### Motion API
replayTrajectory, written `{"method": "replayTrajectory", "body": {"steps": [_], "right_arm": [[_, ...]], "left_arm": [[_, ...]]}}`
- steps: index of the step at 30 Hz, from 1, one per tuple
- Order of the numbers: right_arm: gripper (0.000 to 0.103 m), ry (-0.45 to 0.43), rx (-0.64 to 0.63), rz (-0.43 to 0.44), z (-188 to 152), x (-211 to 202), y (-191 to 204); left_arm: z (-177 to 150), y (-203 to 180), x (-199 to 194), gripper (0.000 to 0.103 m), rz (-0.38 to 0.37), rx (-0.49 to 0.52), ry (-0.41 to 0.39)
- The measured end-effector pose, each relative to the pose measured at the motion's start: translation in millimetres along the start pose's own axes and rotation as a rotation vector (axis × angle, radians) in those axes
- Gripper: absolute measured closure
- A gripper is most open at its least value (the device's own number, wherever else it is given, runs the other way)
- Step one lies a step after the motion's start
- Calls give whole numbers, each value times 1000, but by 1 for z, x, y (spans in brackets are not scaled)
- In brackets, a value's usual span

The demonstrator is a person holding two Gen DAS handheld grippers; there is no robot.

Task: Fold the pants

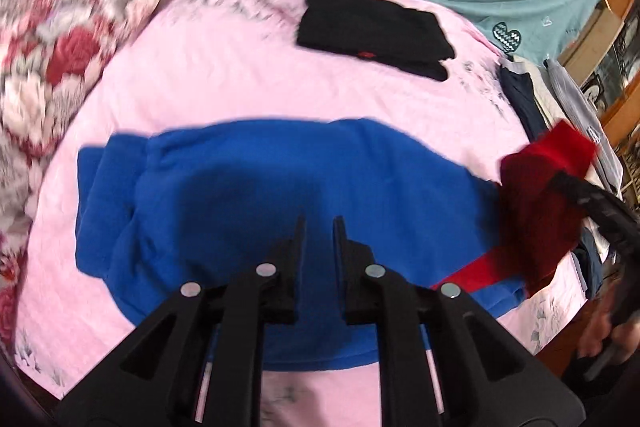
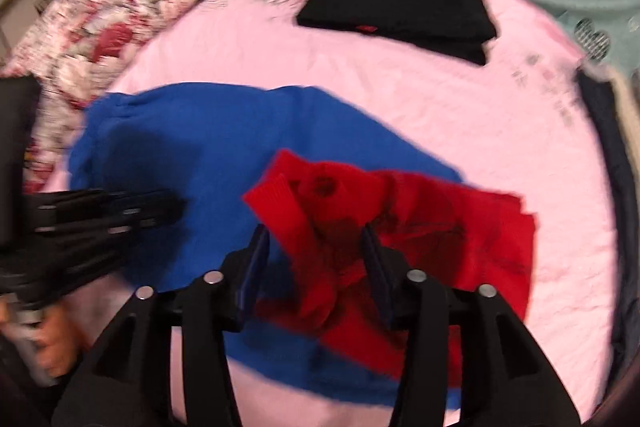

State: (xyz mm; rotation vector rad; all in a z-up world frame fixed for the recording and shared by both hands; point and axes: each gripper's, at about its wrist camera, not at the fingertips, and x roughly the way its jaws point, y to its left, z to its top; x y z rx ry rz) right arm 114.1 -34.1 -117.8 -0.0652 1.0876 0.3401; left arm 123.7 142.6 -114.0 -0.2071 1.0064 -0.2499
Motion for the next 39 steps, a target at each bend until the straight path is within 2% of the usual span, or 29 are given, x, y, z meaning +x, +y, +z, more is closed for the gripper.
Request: {"method": "replayTrajectory", "body": {"steps": [2,3,5,6,7,8,9,11,15,17,20,24,26,27,28,29,31,33,35,37,39], "right_arm": [[45,-15,20,89,4,-23,-4],[44,-46,26,102,7,-35,-8],[44,-132,50,50,15,-59,-23],[45,-166,59,-6,22,-64,-31],[50,-171,64,-45,28,-62,-37],[73,-160,67,-58,31,-56,-40],[86,-130,71,-42,35,-46,-41],[88,-42,77,46,40,-17,-38],[87,114,85,133,32,39,-22],[87,98,42,111,30,40,-6],[87,104,29,183,31,30,2],[86,50,70,210,30,6,-11],[75,-11,103,212,30,-14,-24],[71,-51,125,190,26,-27,-34],[59,-85,144,163,19,-37,-43],[54,-121,163,122,15,-47,-52],[54,-159,198,62,5,-59,-69],[54,-163,234,82,-8,-65,-81],[54,-156,251,106,-20,-63,-87],[54,-152,252,124,-30,-62,-88],[54,-147,257,145,-42,-64,-95]], "left_arm": [[-6,10,9,92,-22,-2,31],[-10,11,13,92,-33,0,42],[-12,14,24,92,-53,10,69],[-12,14,29,92,-57,15,79],[-13,14,35,91,-63,22,91],[-14,15,39,90,-66,21,97],[-14,16,43,88,-72,17,101],[-15,19,46,88,-94,12,93],[-15,27,47,88,-137,-10,88],[-14,29,48,88,-150,-18,87],[-11,26,49,88,-142,-13,89],[-13,26,47,88,-133,-9,89],[-13,25,48,88,-125,-10,96],[-13,25,49,88,-122,-9,98],[-13,25,48,88,-120,-8,96],[-12,23,47,88,-115,-4,97],[-10,22,48,88,-105,-5,107],[-9,23,45,88,-99,-13,116],[-9,25,33,81,-93,-26,105],[-11,31,9,58,-86,-40,51],[-13,38,-15,46,-84,-59,0]]}}
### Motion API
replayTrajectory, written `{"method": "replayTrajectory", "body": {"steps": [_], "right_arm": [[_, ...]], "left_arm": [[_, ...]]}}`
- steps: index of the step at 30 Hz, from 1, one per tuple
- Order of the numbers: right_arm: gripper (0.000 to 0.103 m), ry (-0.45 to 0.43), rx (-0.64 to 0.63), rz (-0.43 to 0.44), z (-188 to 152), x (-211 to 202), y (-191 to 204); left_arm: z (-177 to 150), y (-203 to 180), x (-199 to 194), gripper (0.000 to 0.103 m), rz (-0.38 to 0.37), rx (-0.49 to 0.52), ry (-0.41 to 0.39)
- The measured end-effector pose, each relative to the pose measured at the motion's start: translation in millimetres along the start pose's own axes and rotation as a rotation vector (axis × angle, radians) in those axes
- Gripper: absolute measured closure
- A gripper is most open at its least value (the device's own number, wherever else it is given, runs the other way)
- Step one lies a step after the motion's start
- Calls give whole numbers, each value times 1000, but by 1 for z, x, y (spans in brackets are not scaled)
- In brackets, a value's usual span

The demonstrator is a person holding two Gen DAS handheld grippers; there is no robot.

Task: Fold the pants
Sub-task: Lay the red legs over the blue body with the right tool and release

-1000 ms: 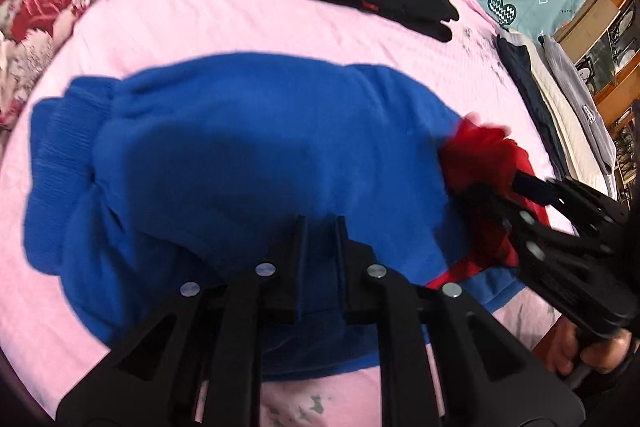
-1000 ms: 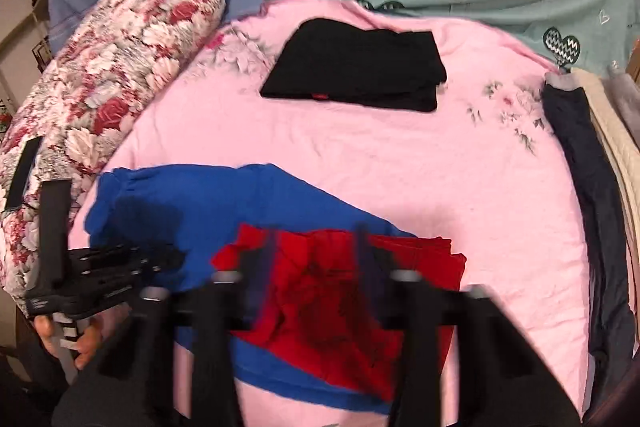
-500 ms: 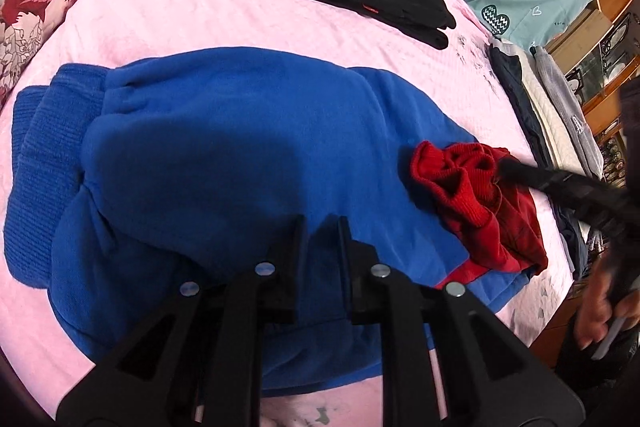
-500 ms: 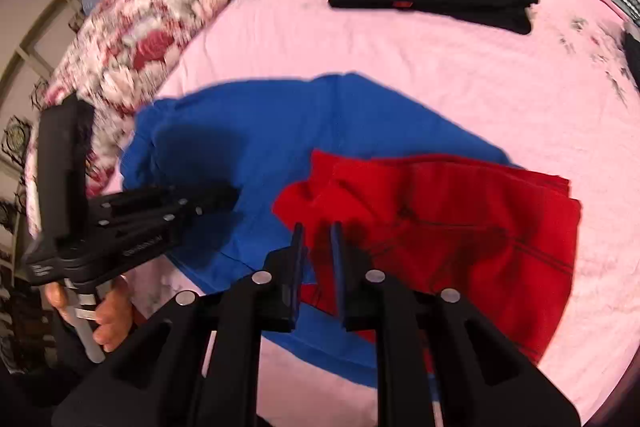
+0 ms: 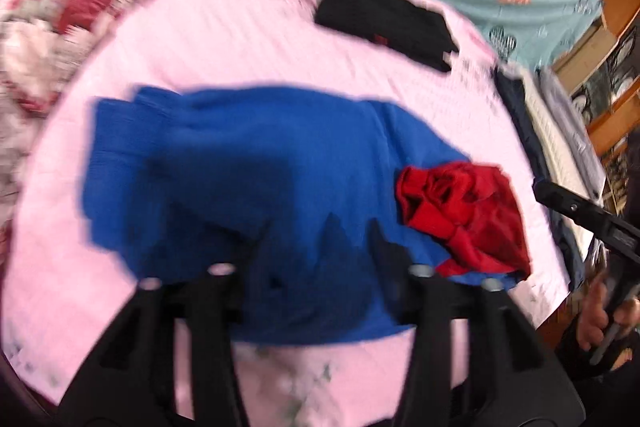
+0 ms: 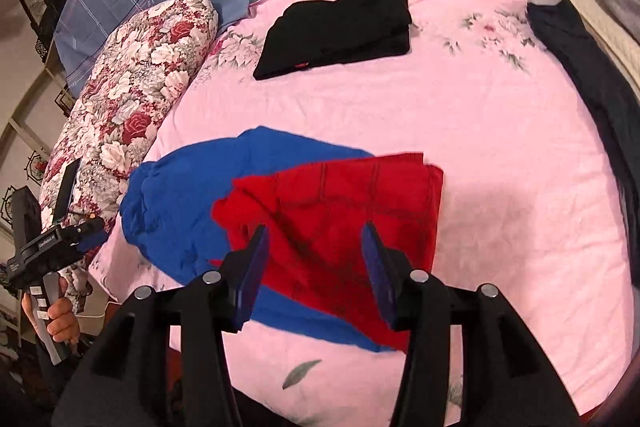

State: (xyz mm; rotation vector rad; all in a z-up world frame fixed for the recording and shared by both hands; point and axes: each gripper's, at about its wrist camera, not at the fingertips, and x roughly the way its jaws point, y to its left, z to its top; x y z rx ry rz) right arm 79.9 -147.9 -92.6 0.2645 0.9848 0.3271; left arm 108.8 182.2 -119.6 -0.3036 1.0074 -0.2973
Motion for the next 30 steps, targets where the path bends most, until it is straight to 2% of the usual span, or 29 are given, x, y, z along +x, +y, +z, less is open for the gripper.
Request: {"method": "replayTrajectory", "body": {"steps": [3,5,9,15,20,22,27,29,30], "right_arm": [[54,15,10,52,-13,-13,-13],[54,21,0,74,-18,-18,-15],[54,3,-10,79,-27,-31,-20],[54,-16,57,67,-36,-41,-40],[54,-3,60,47,-39,-42,-41],[54,4,59,29,-40,-43,-39],[54,47,60,7,-32,-27,-26],[54,64,33,18,-25,-18,-12],[54,75,13,35,-20,-12,-2]], "left_arm": [[-6,17,-39,36,1,-72,-74],[-12,33,-56,34,10,-147,-93],[-33,65,-65,34,28,-321,-63],[-52,89,-30,34,-57,-521,25],[-39,85,-17,32,18,-514,-3],[-29,84,-9,24,23,-496,-5],[9,86,19,19,47,-437,0],[20,91,25,22,32,-445,-2],[23,93,27,44,32,-445,-7]]}}
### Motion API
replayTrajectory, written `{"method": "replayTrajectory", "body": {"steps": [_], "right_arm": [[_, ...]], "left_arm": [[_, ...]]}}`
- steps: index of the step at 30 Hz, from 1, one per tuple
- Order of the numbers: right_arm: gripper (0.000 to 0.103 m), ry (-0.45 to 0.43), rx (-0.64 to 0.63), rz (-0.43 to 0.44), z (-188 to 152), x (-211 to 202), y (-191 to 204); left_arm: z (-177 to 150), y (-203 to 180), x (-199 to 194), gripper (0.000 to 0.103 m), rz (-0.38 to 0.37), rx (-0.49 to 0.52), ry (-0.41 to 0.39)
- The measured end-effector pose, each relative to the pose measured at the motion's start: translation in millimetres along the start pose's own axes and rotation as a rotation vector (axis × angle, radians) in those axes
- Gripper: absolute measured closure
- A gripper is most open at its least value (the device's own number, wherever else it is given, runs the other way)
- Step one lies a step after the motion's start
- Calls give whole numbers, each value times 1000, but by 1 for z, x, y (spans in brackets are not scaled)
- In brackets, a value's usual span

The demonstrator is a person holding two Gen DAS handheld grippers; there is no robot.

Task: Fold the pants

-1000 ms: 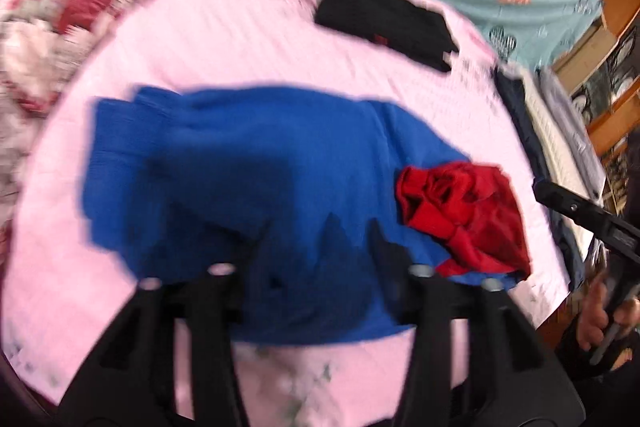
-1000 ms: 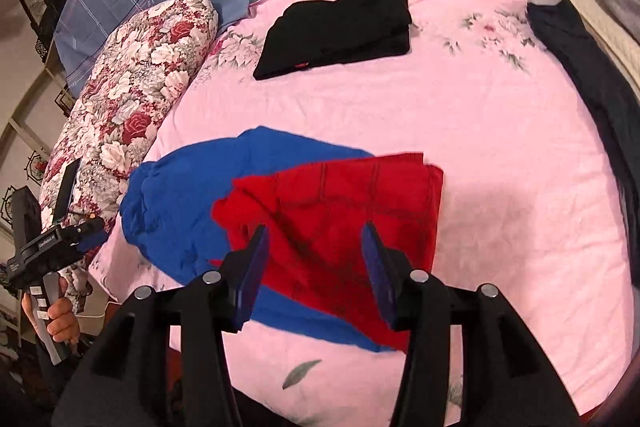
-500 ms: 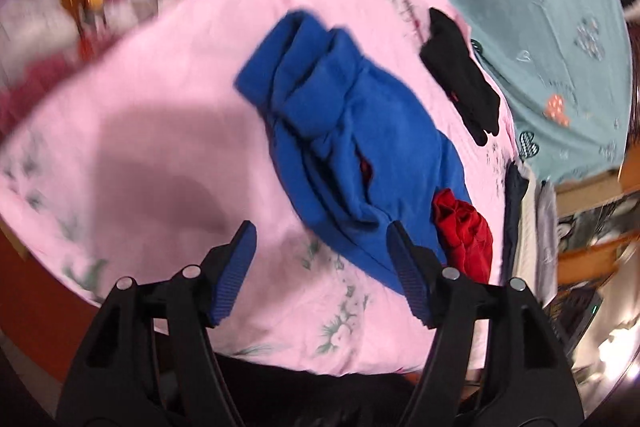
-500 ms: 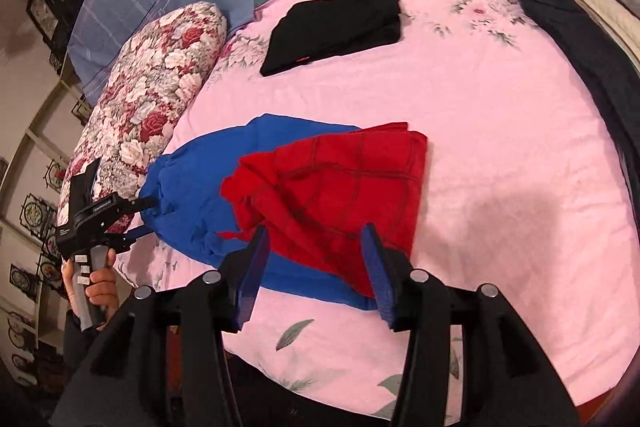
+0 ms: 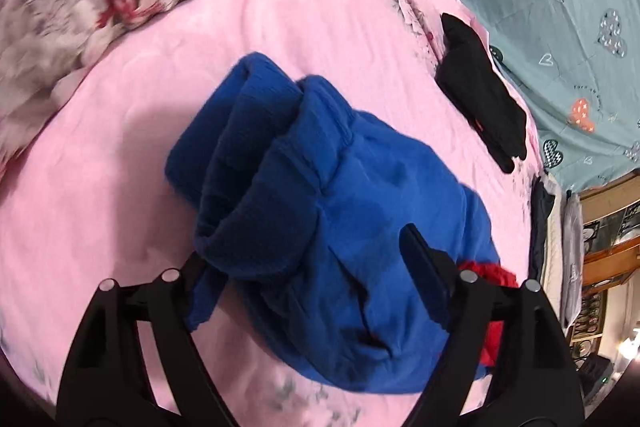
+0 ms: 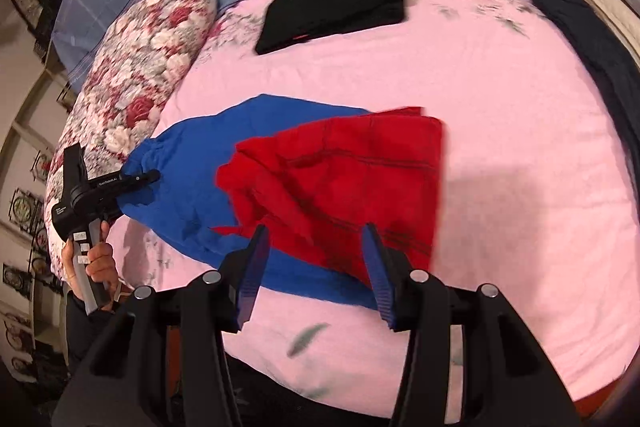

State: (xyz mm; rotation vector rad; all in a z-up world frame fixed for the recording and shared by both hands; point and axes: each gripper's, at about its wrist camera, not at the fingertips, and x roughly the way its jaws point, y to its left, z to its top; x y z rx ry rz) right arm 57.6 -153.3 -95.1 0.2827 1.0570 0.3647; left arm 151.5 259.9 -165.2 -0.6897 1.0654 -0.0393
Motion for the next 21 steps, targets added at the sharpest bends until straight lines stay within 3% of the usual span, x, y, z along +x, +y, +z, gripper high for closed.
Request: {"method": "replayTrajectory", "body": {"steps": [1,2,7,9,16,19,21], "right_arm": [[54,11,-25,21,6,8,12],[54,18,-50,36,12,14,23],[54,23,-231,105,48,63,90],[68,63,-289,98,60,92,110],[72,269,-262,15,59,182,125],[72,254,-234,64,67,166,122],[72,180,-170,115,77,130,107]], "left_arm": [[1,0,5,76,0,3,17],[1,2,10,83,-25,7,39],[-14,-2,-5,86,-35,37,-33],[-20,-7,-19,87,-51,63,-58],[-28,-16,-49,87,-115,109,-109],[-28,-16,-46,87,-97,119,-102],[-27,-13,-43,87,-97,112,-94]]}}
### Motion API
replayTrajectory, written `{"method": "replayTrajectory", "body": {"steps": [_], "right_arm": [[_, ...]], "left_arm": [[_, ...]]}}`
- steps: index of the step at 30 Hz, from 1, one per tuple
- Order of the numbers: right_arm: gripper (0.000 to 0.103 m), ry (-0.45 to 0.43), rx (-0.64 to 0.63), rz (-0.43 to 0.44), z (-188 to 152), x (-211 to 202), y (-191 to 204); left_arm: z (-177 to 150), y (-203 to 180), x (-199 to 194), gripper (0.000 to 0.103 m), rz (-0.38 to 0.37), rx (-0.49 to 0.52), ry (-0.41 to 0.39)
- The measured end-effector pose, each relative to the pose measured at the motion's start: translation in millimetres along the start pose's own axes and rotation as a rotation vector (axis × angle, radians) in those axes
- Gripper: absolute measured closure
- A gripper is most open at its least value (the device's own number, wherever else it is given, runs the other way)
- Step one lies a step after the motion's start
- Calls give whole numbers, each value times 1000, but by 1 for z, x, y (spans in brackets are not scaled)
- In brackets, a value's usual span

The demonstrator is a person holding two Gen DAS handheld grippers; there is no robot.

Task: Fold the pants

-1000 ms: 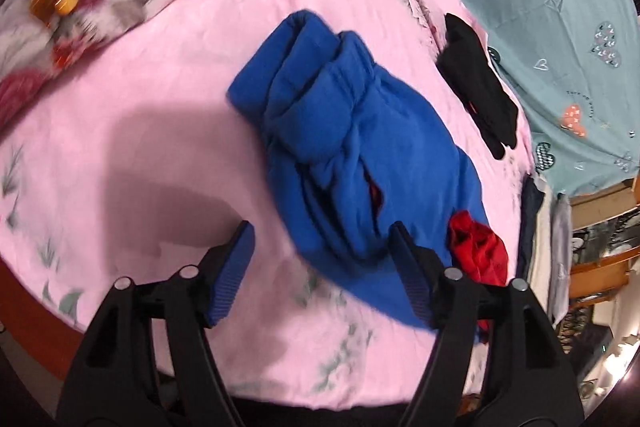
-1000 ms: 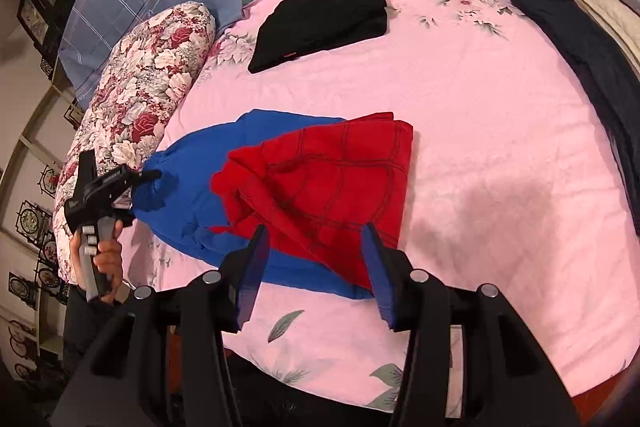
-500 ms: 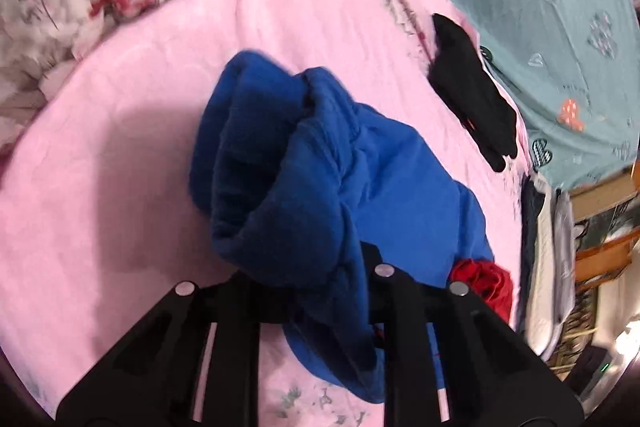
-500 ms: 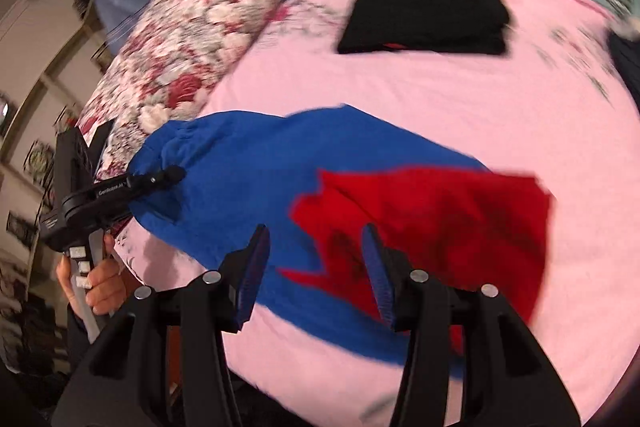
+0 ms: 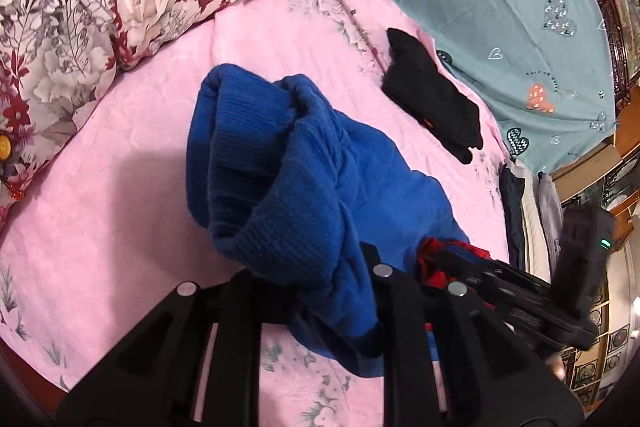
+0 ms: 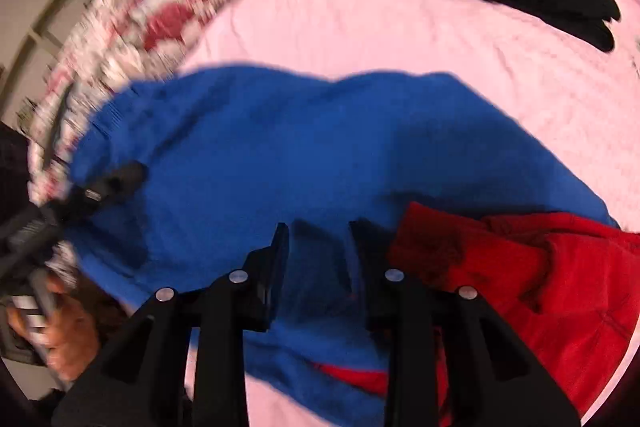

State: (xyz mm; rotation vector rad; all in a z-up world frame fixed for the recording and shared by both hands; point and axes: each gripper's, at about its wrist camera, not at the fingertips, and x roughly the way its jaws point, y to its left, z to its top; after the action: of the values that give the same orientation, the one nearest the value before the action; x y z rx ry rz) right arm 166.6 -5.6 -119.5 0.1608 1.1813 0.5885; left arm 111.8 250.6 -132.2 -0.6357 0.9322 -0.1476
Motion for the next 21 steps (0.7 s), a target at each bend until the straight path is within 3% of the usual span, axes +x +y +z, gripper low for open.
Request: {"method": "replayTrajectory", "body": {"steps": [4,9,15,21], "right_arm": [[68,-183,90,-25,-11,-85,-47],[66,-279,199,-62,-54,-142,-100],[66,-329,290,-18,-115,-171,-142],[66,-381,349,1,-163,-199,-182]], "left_arm": [[2,5,1,87,-15,-6,11],[2,-7,-5,87,23,28,0],[-3,-49,-16,87,103,145,-30],[-17,-128,-11,87,135,320,-19]]}}
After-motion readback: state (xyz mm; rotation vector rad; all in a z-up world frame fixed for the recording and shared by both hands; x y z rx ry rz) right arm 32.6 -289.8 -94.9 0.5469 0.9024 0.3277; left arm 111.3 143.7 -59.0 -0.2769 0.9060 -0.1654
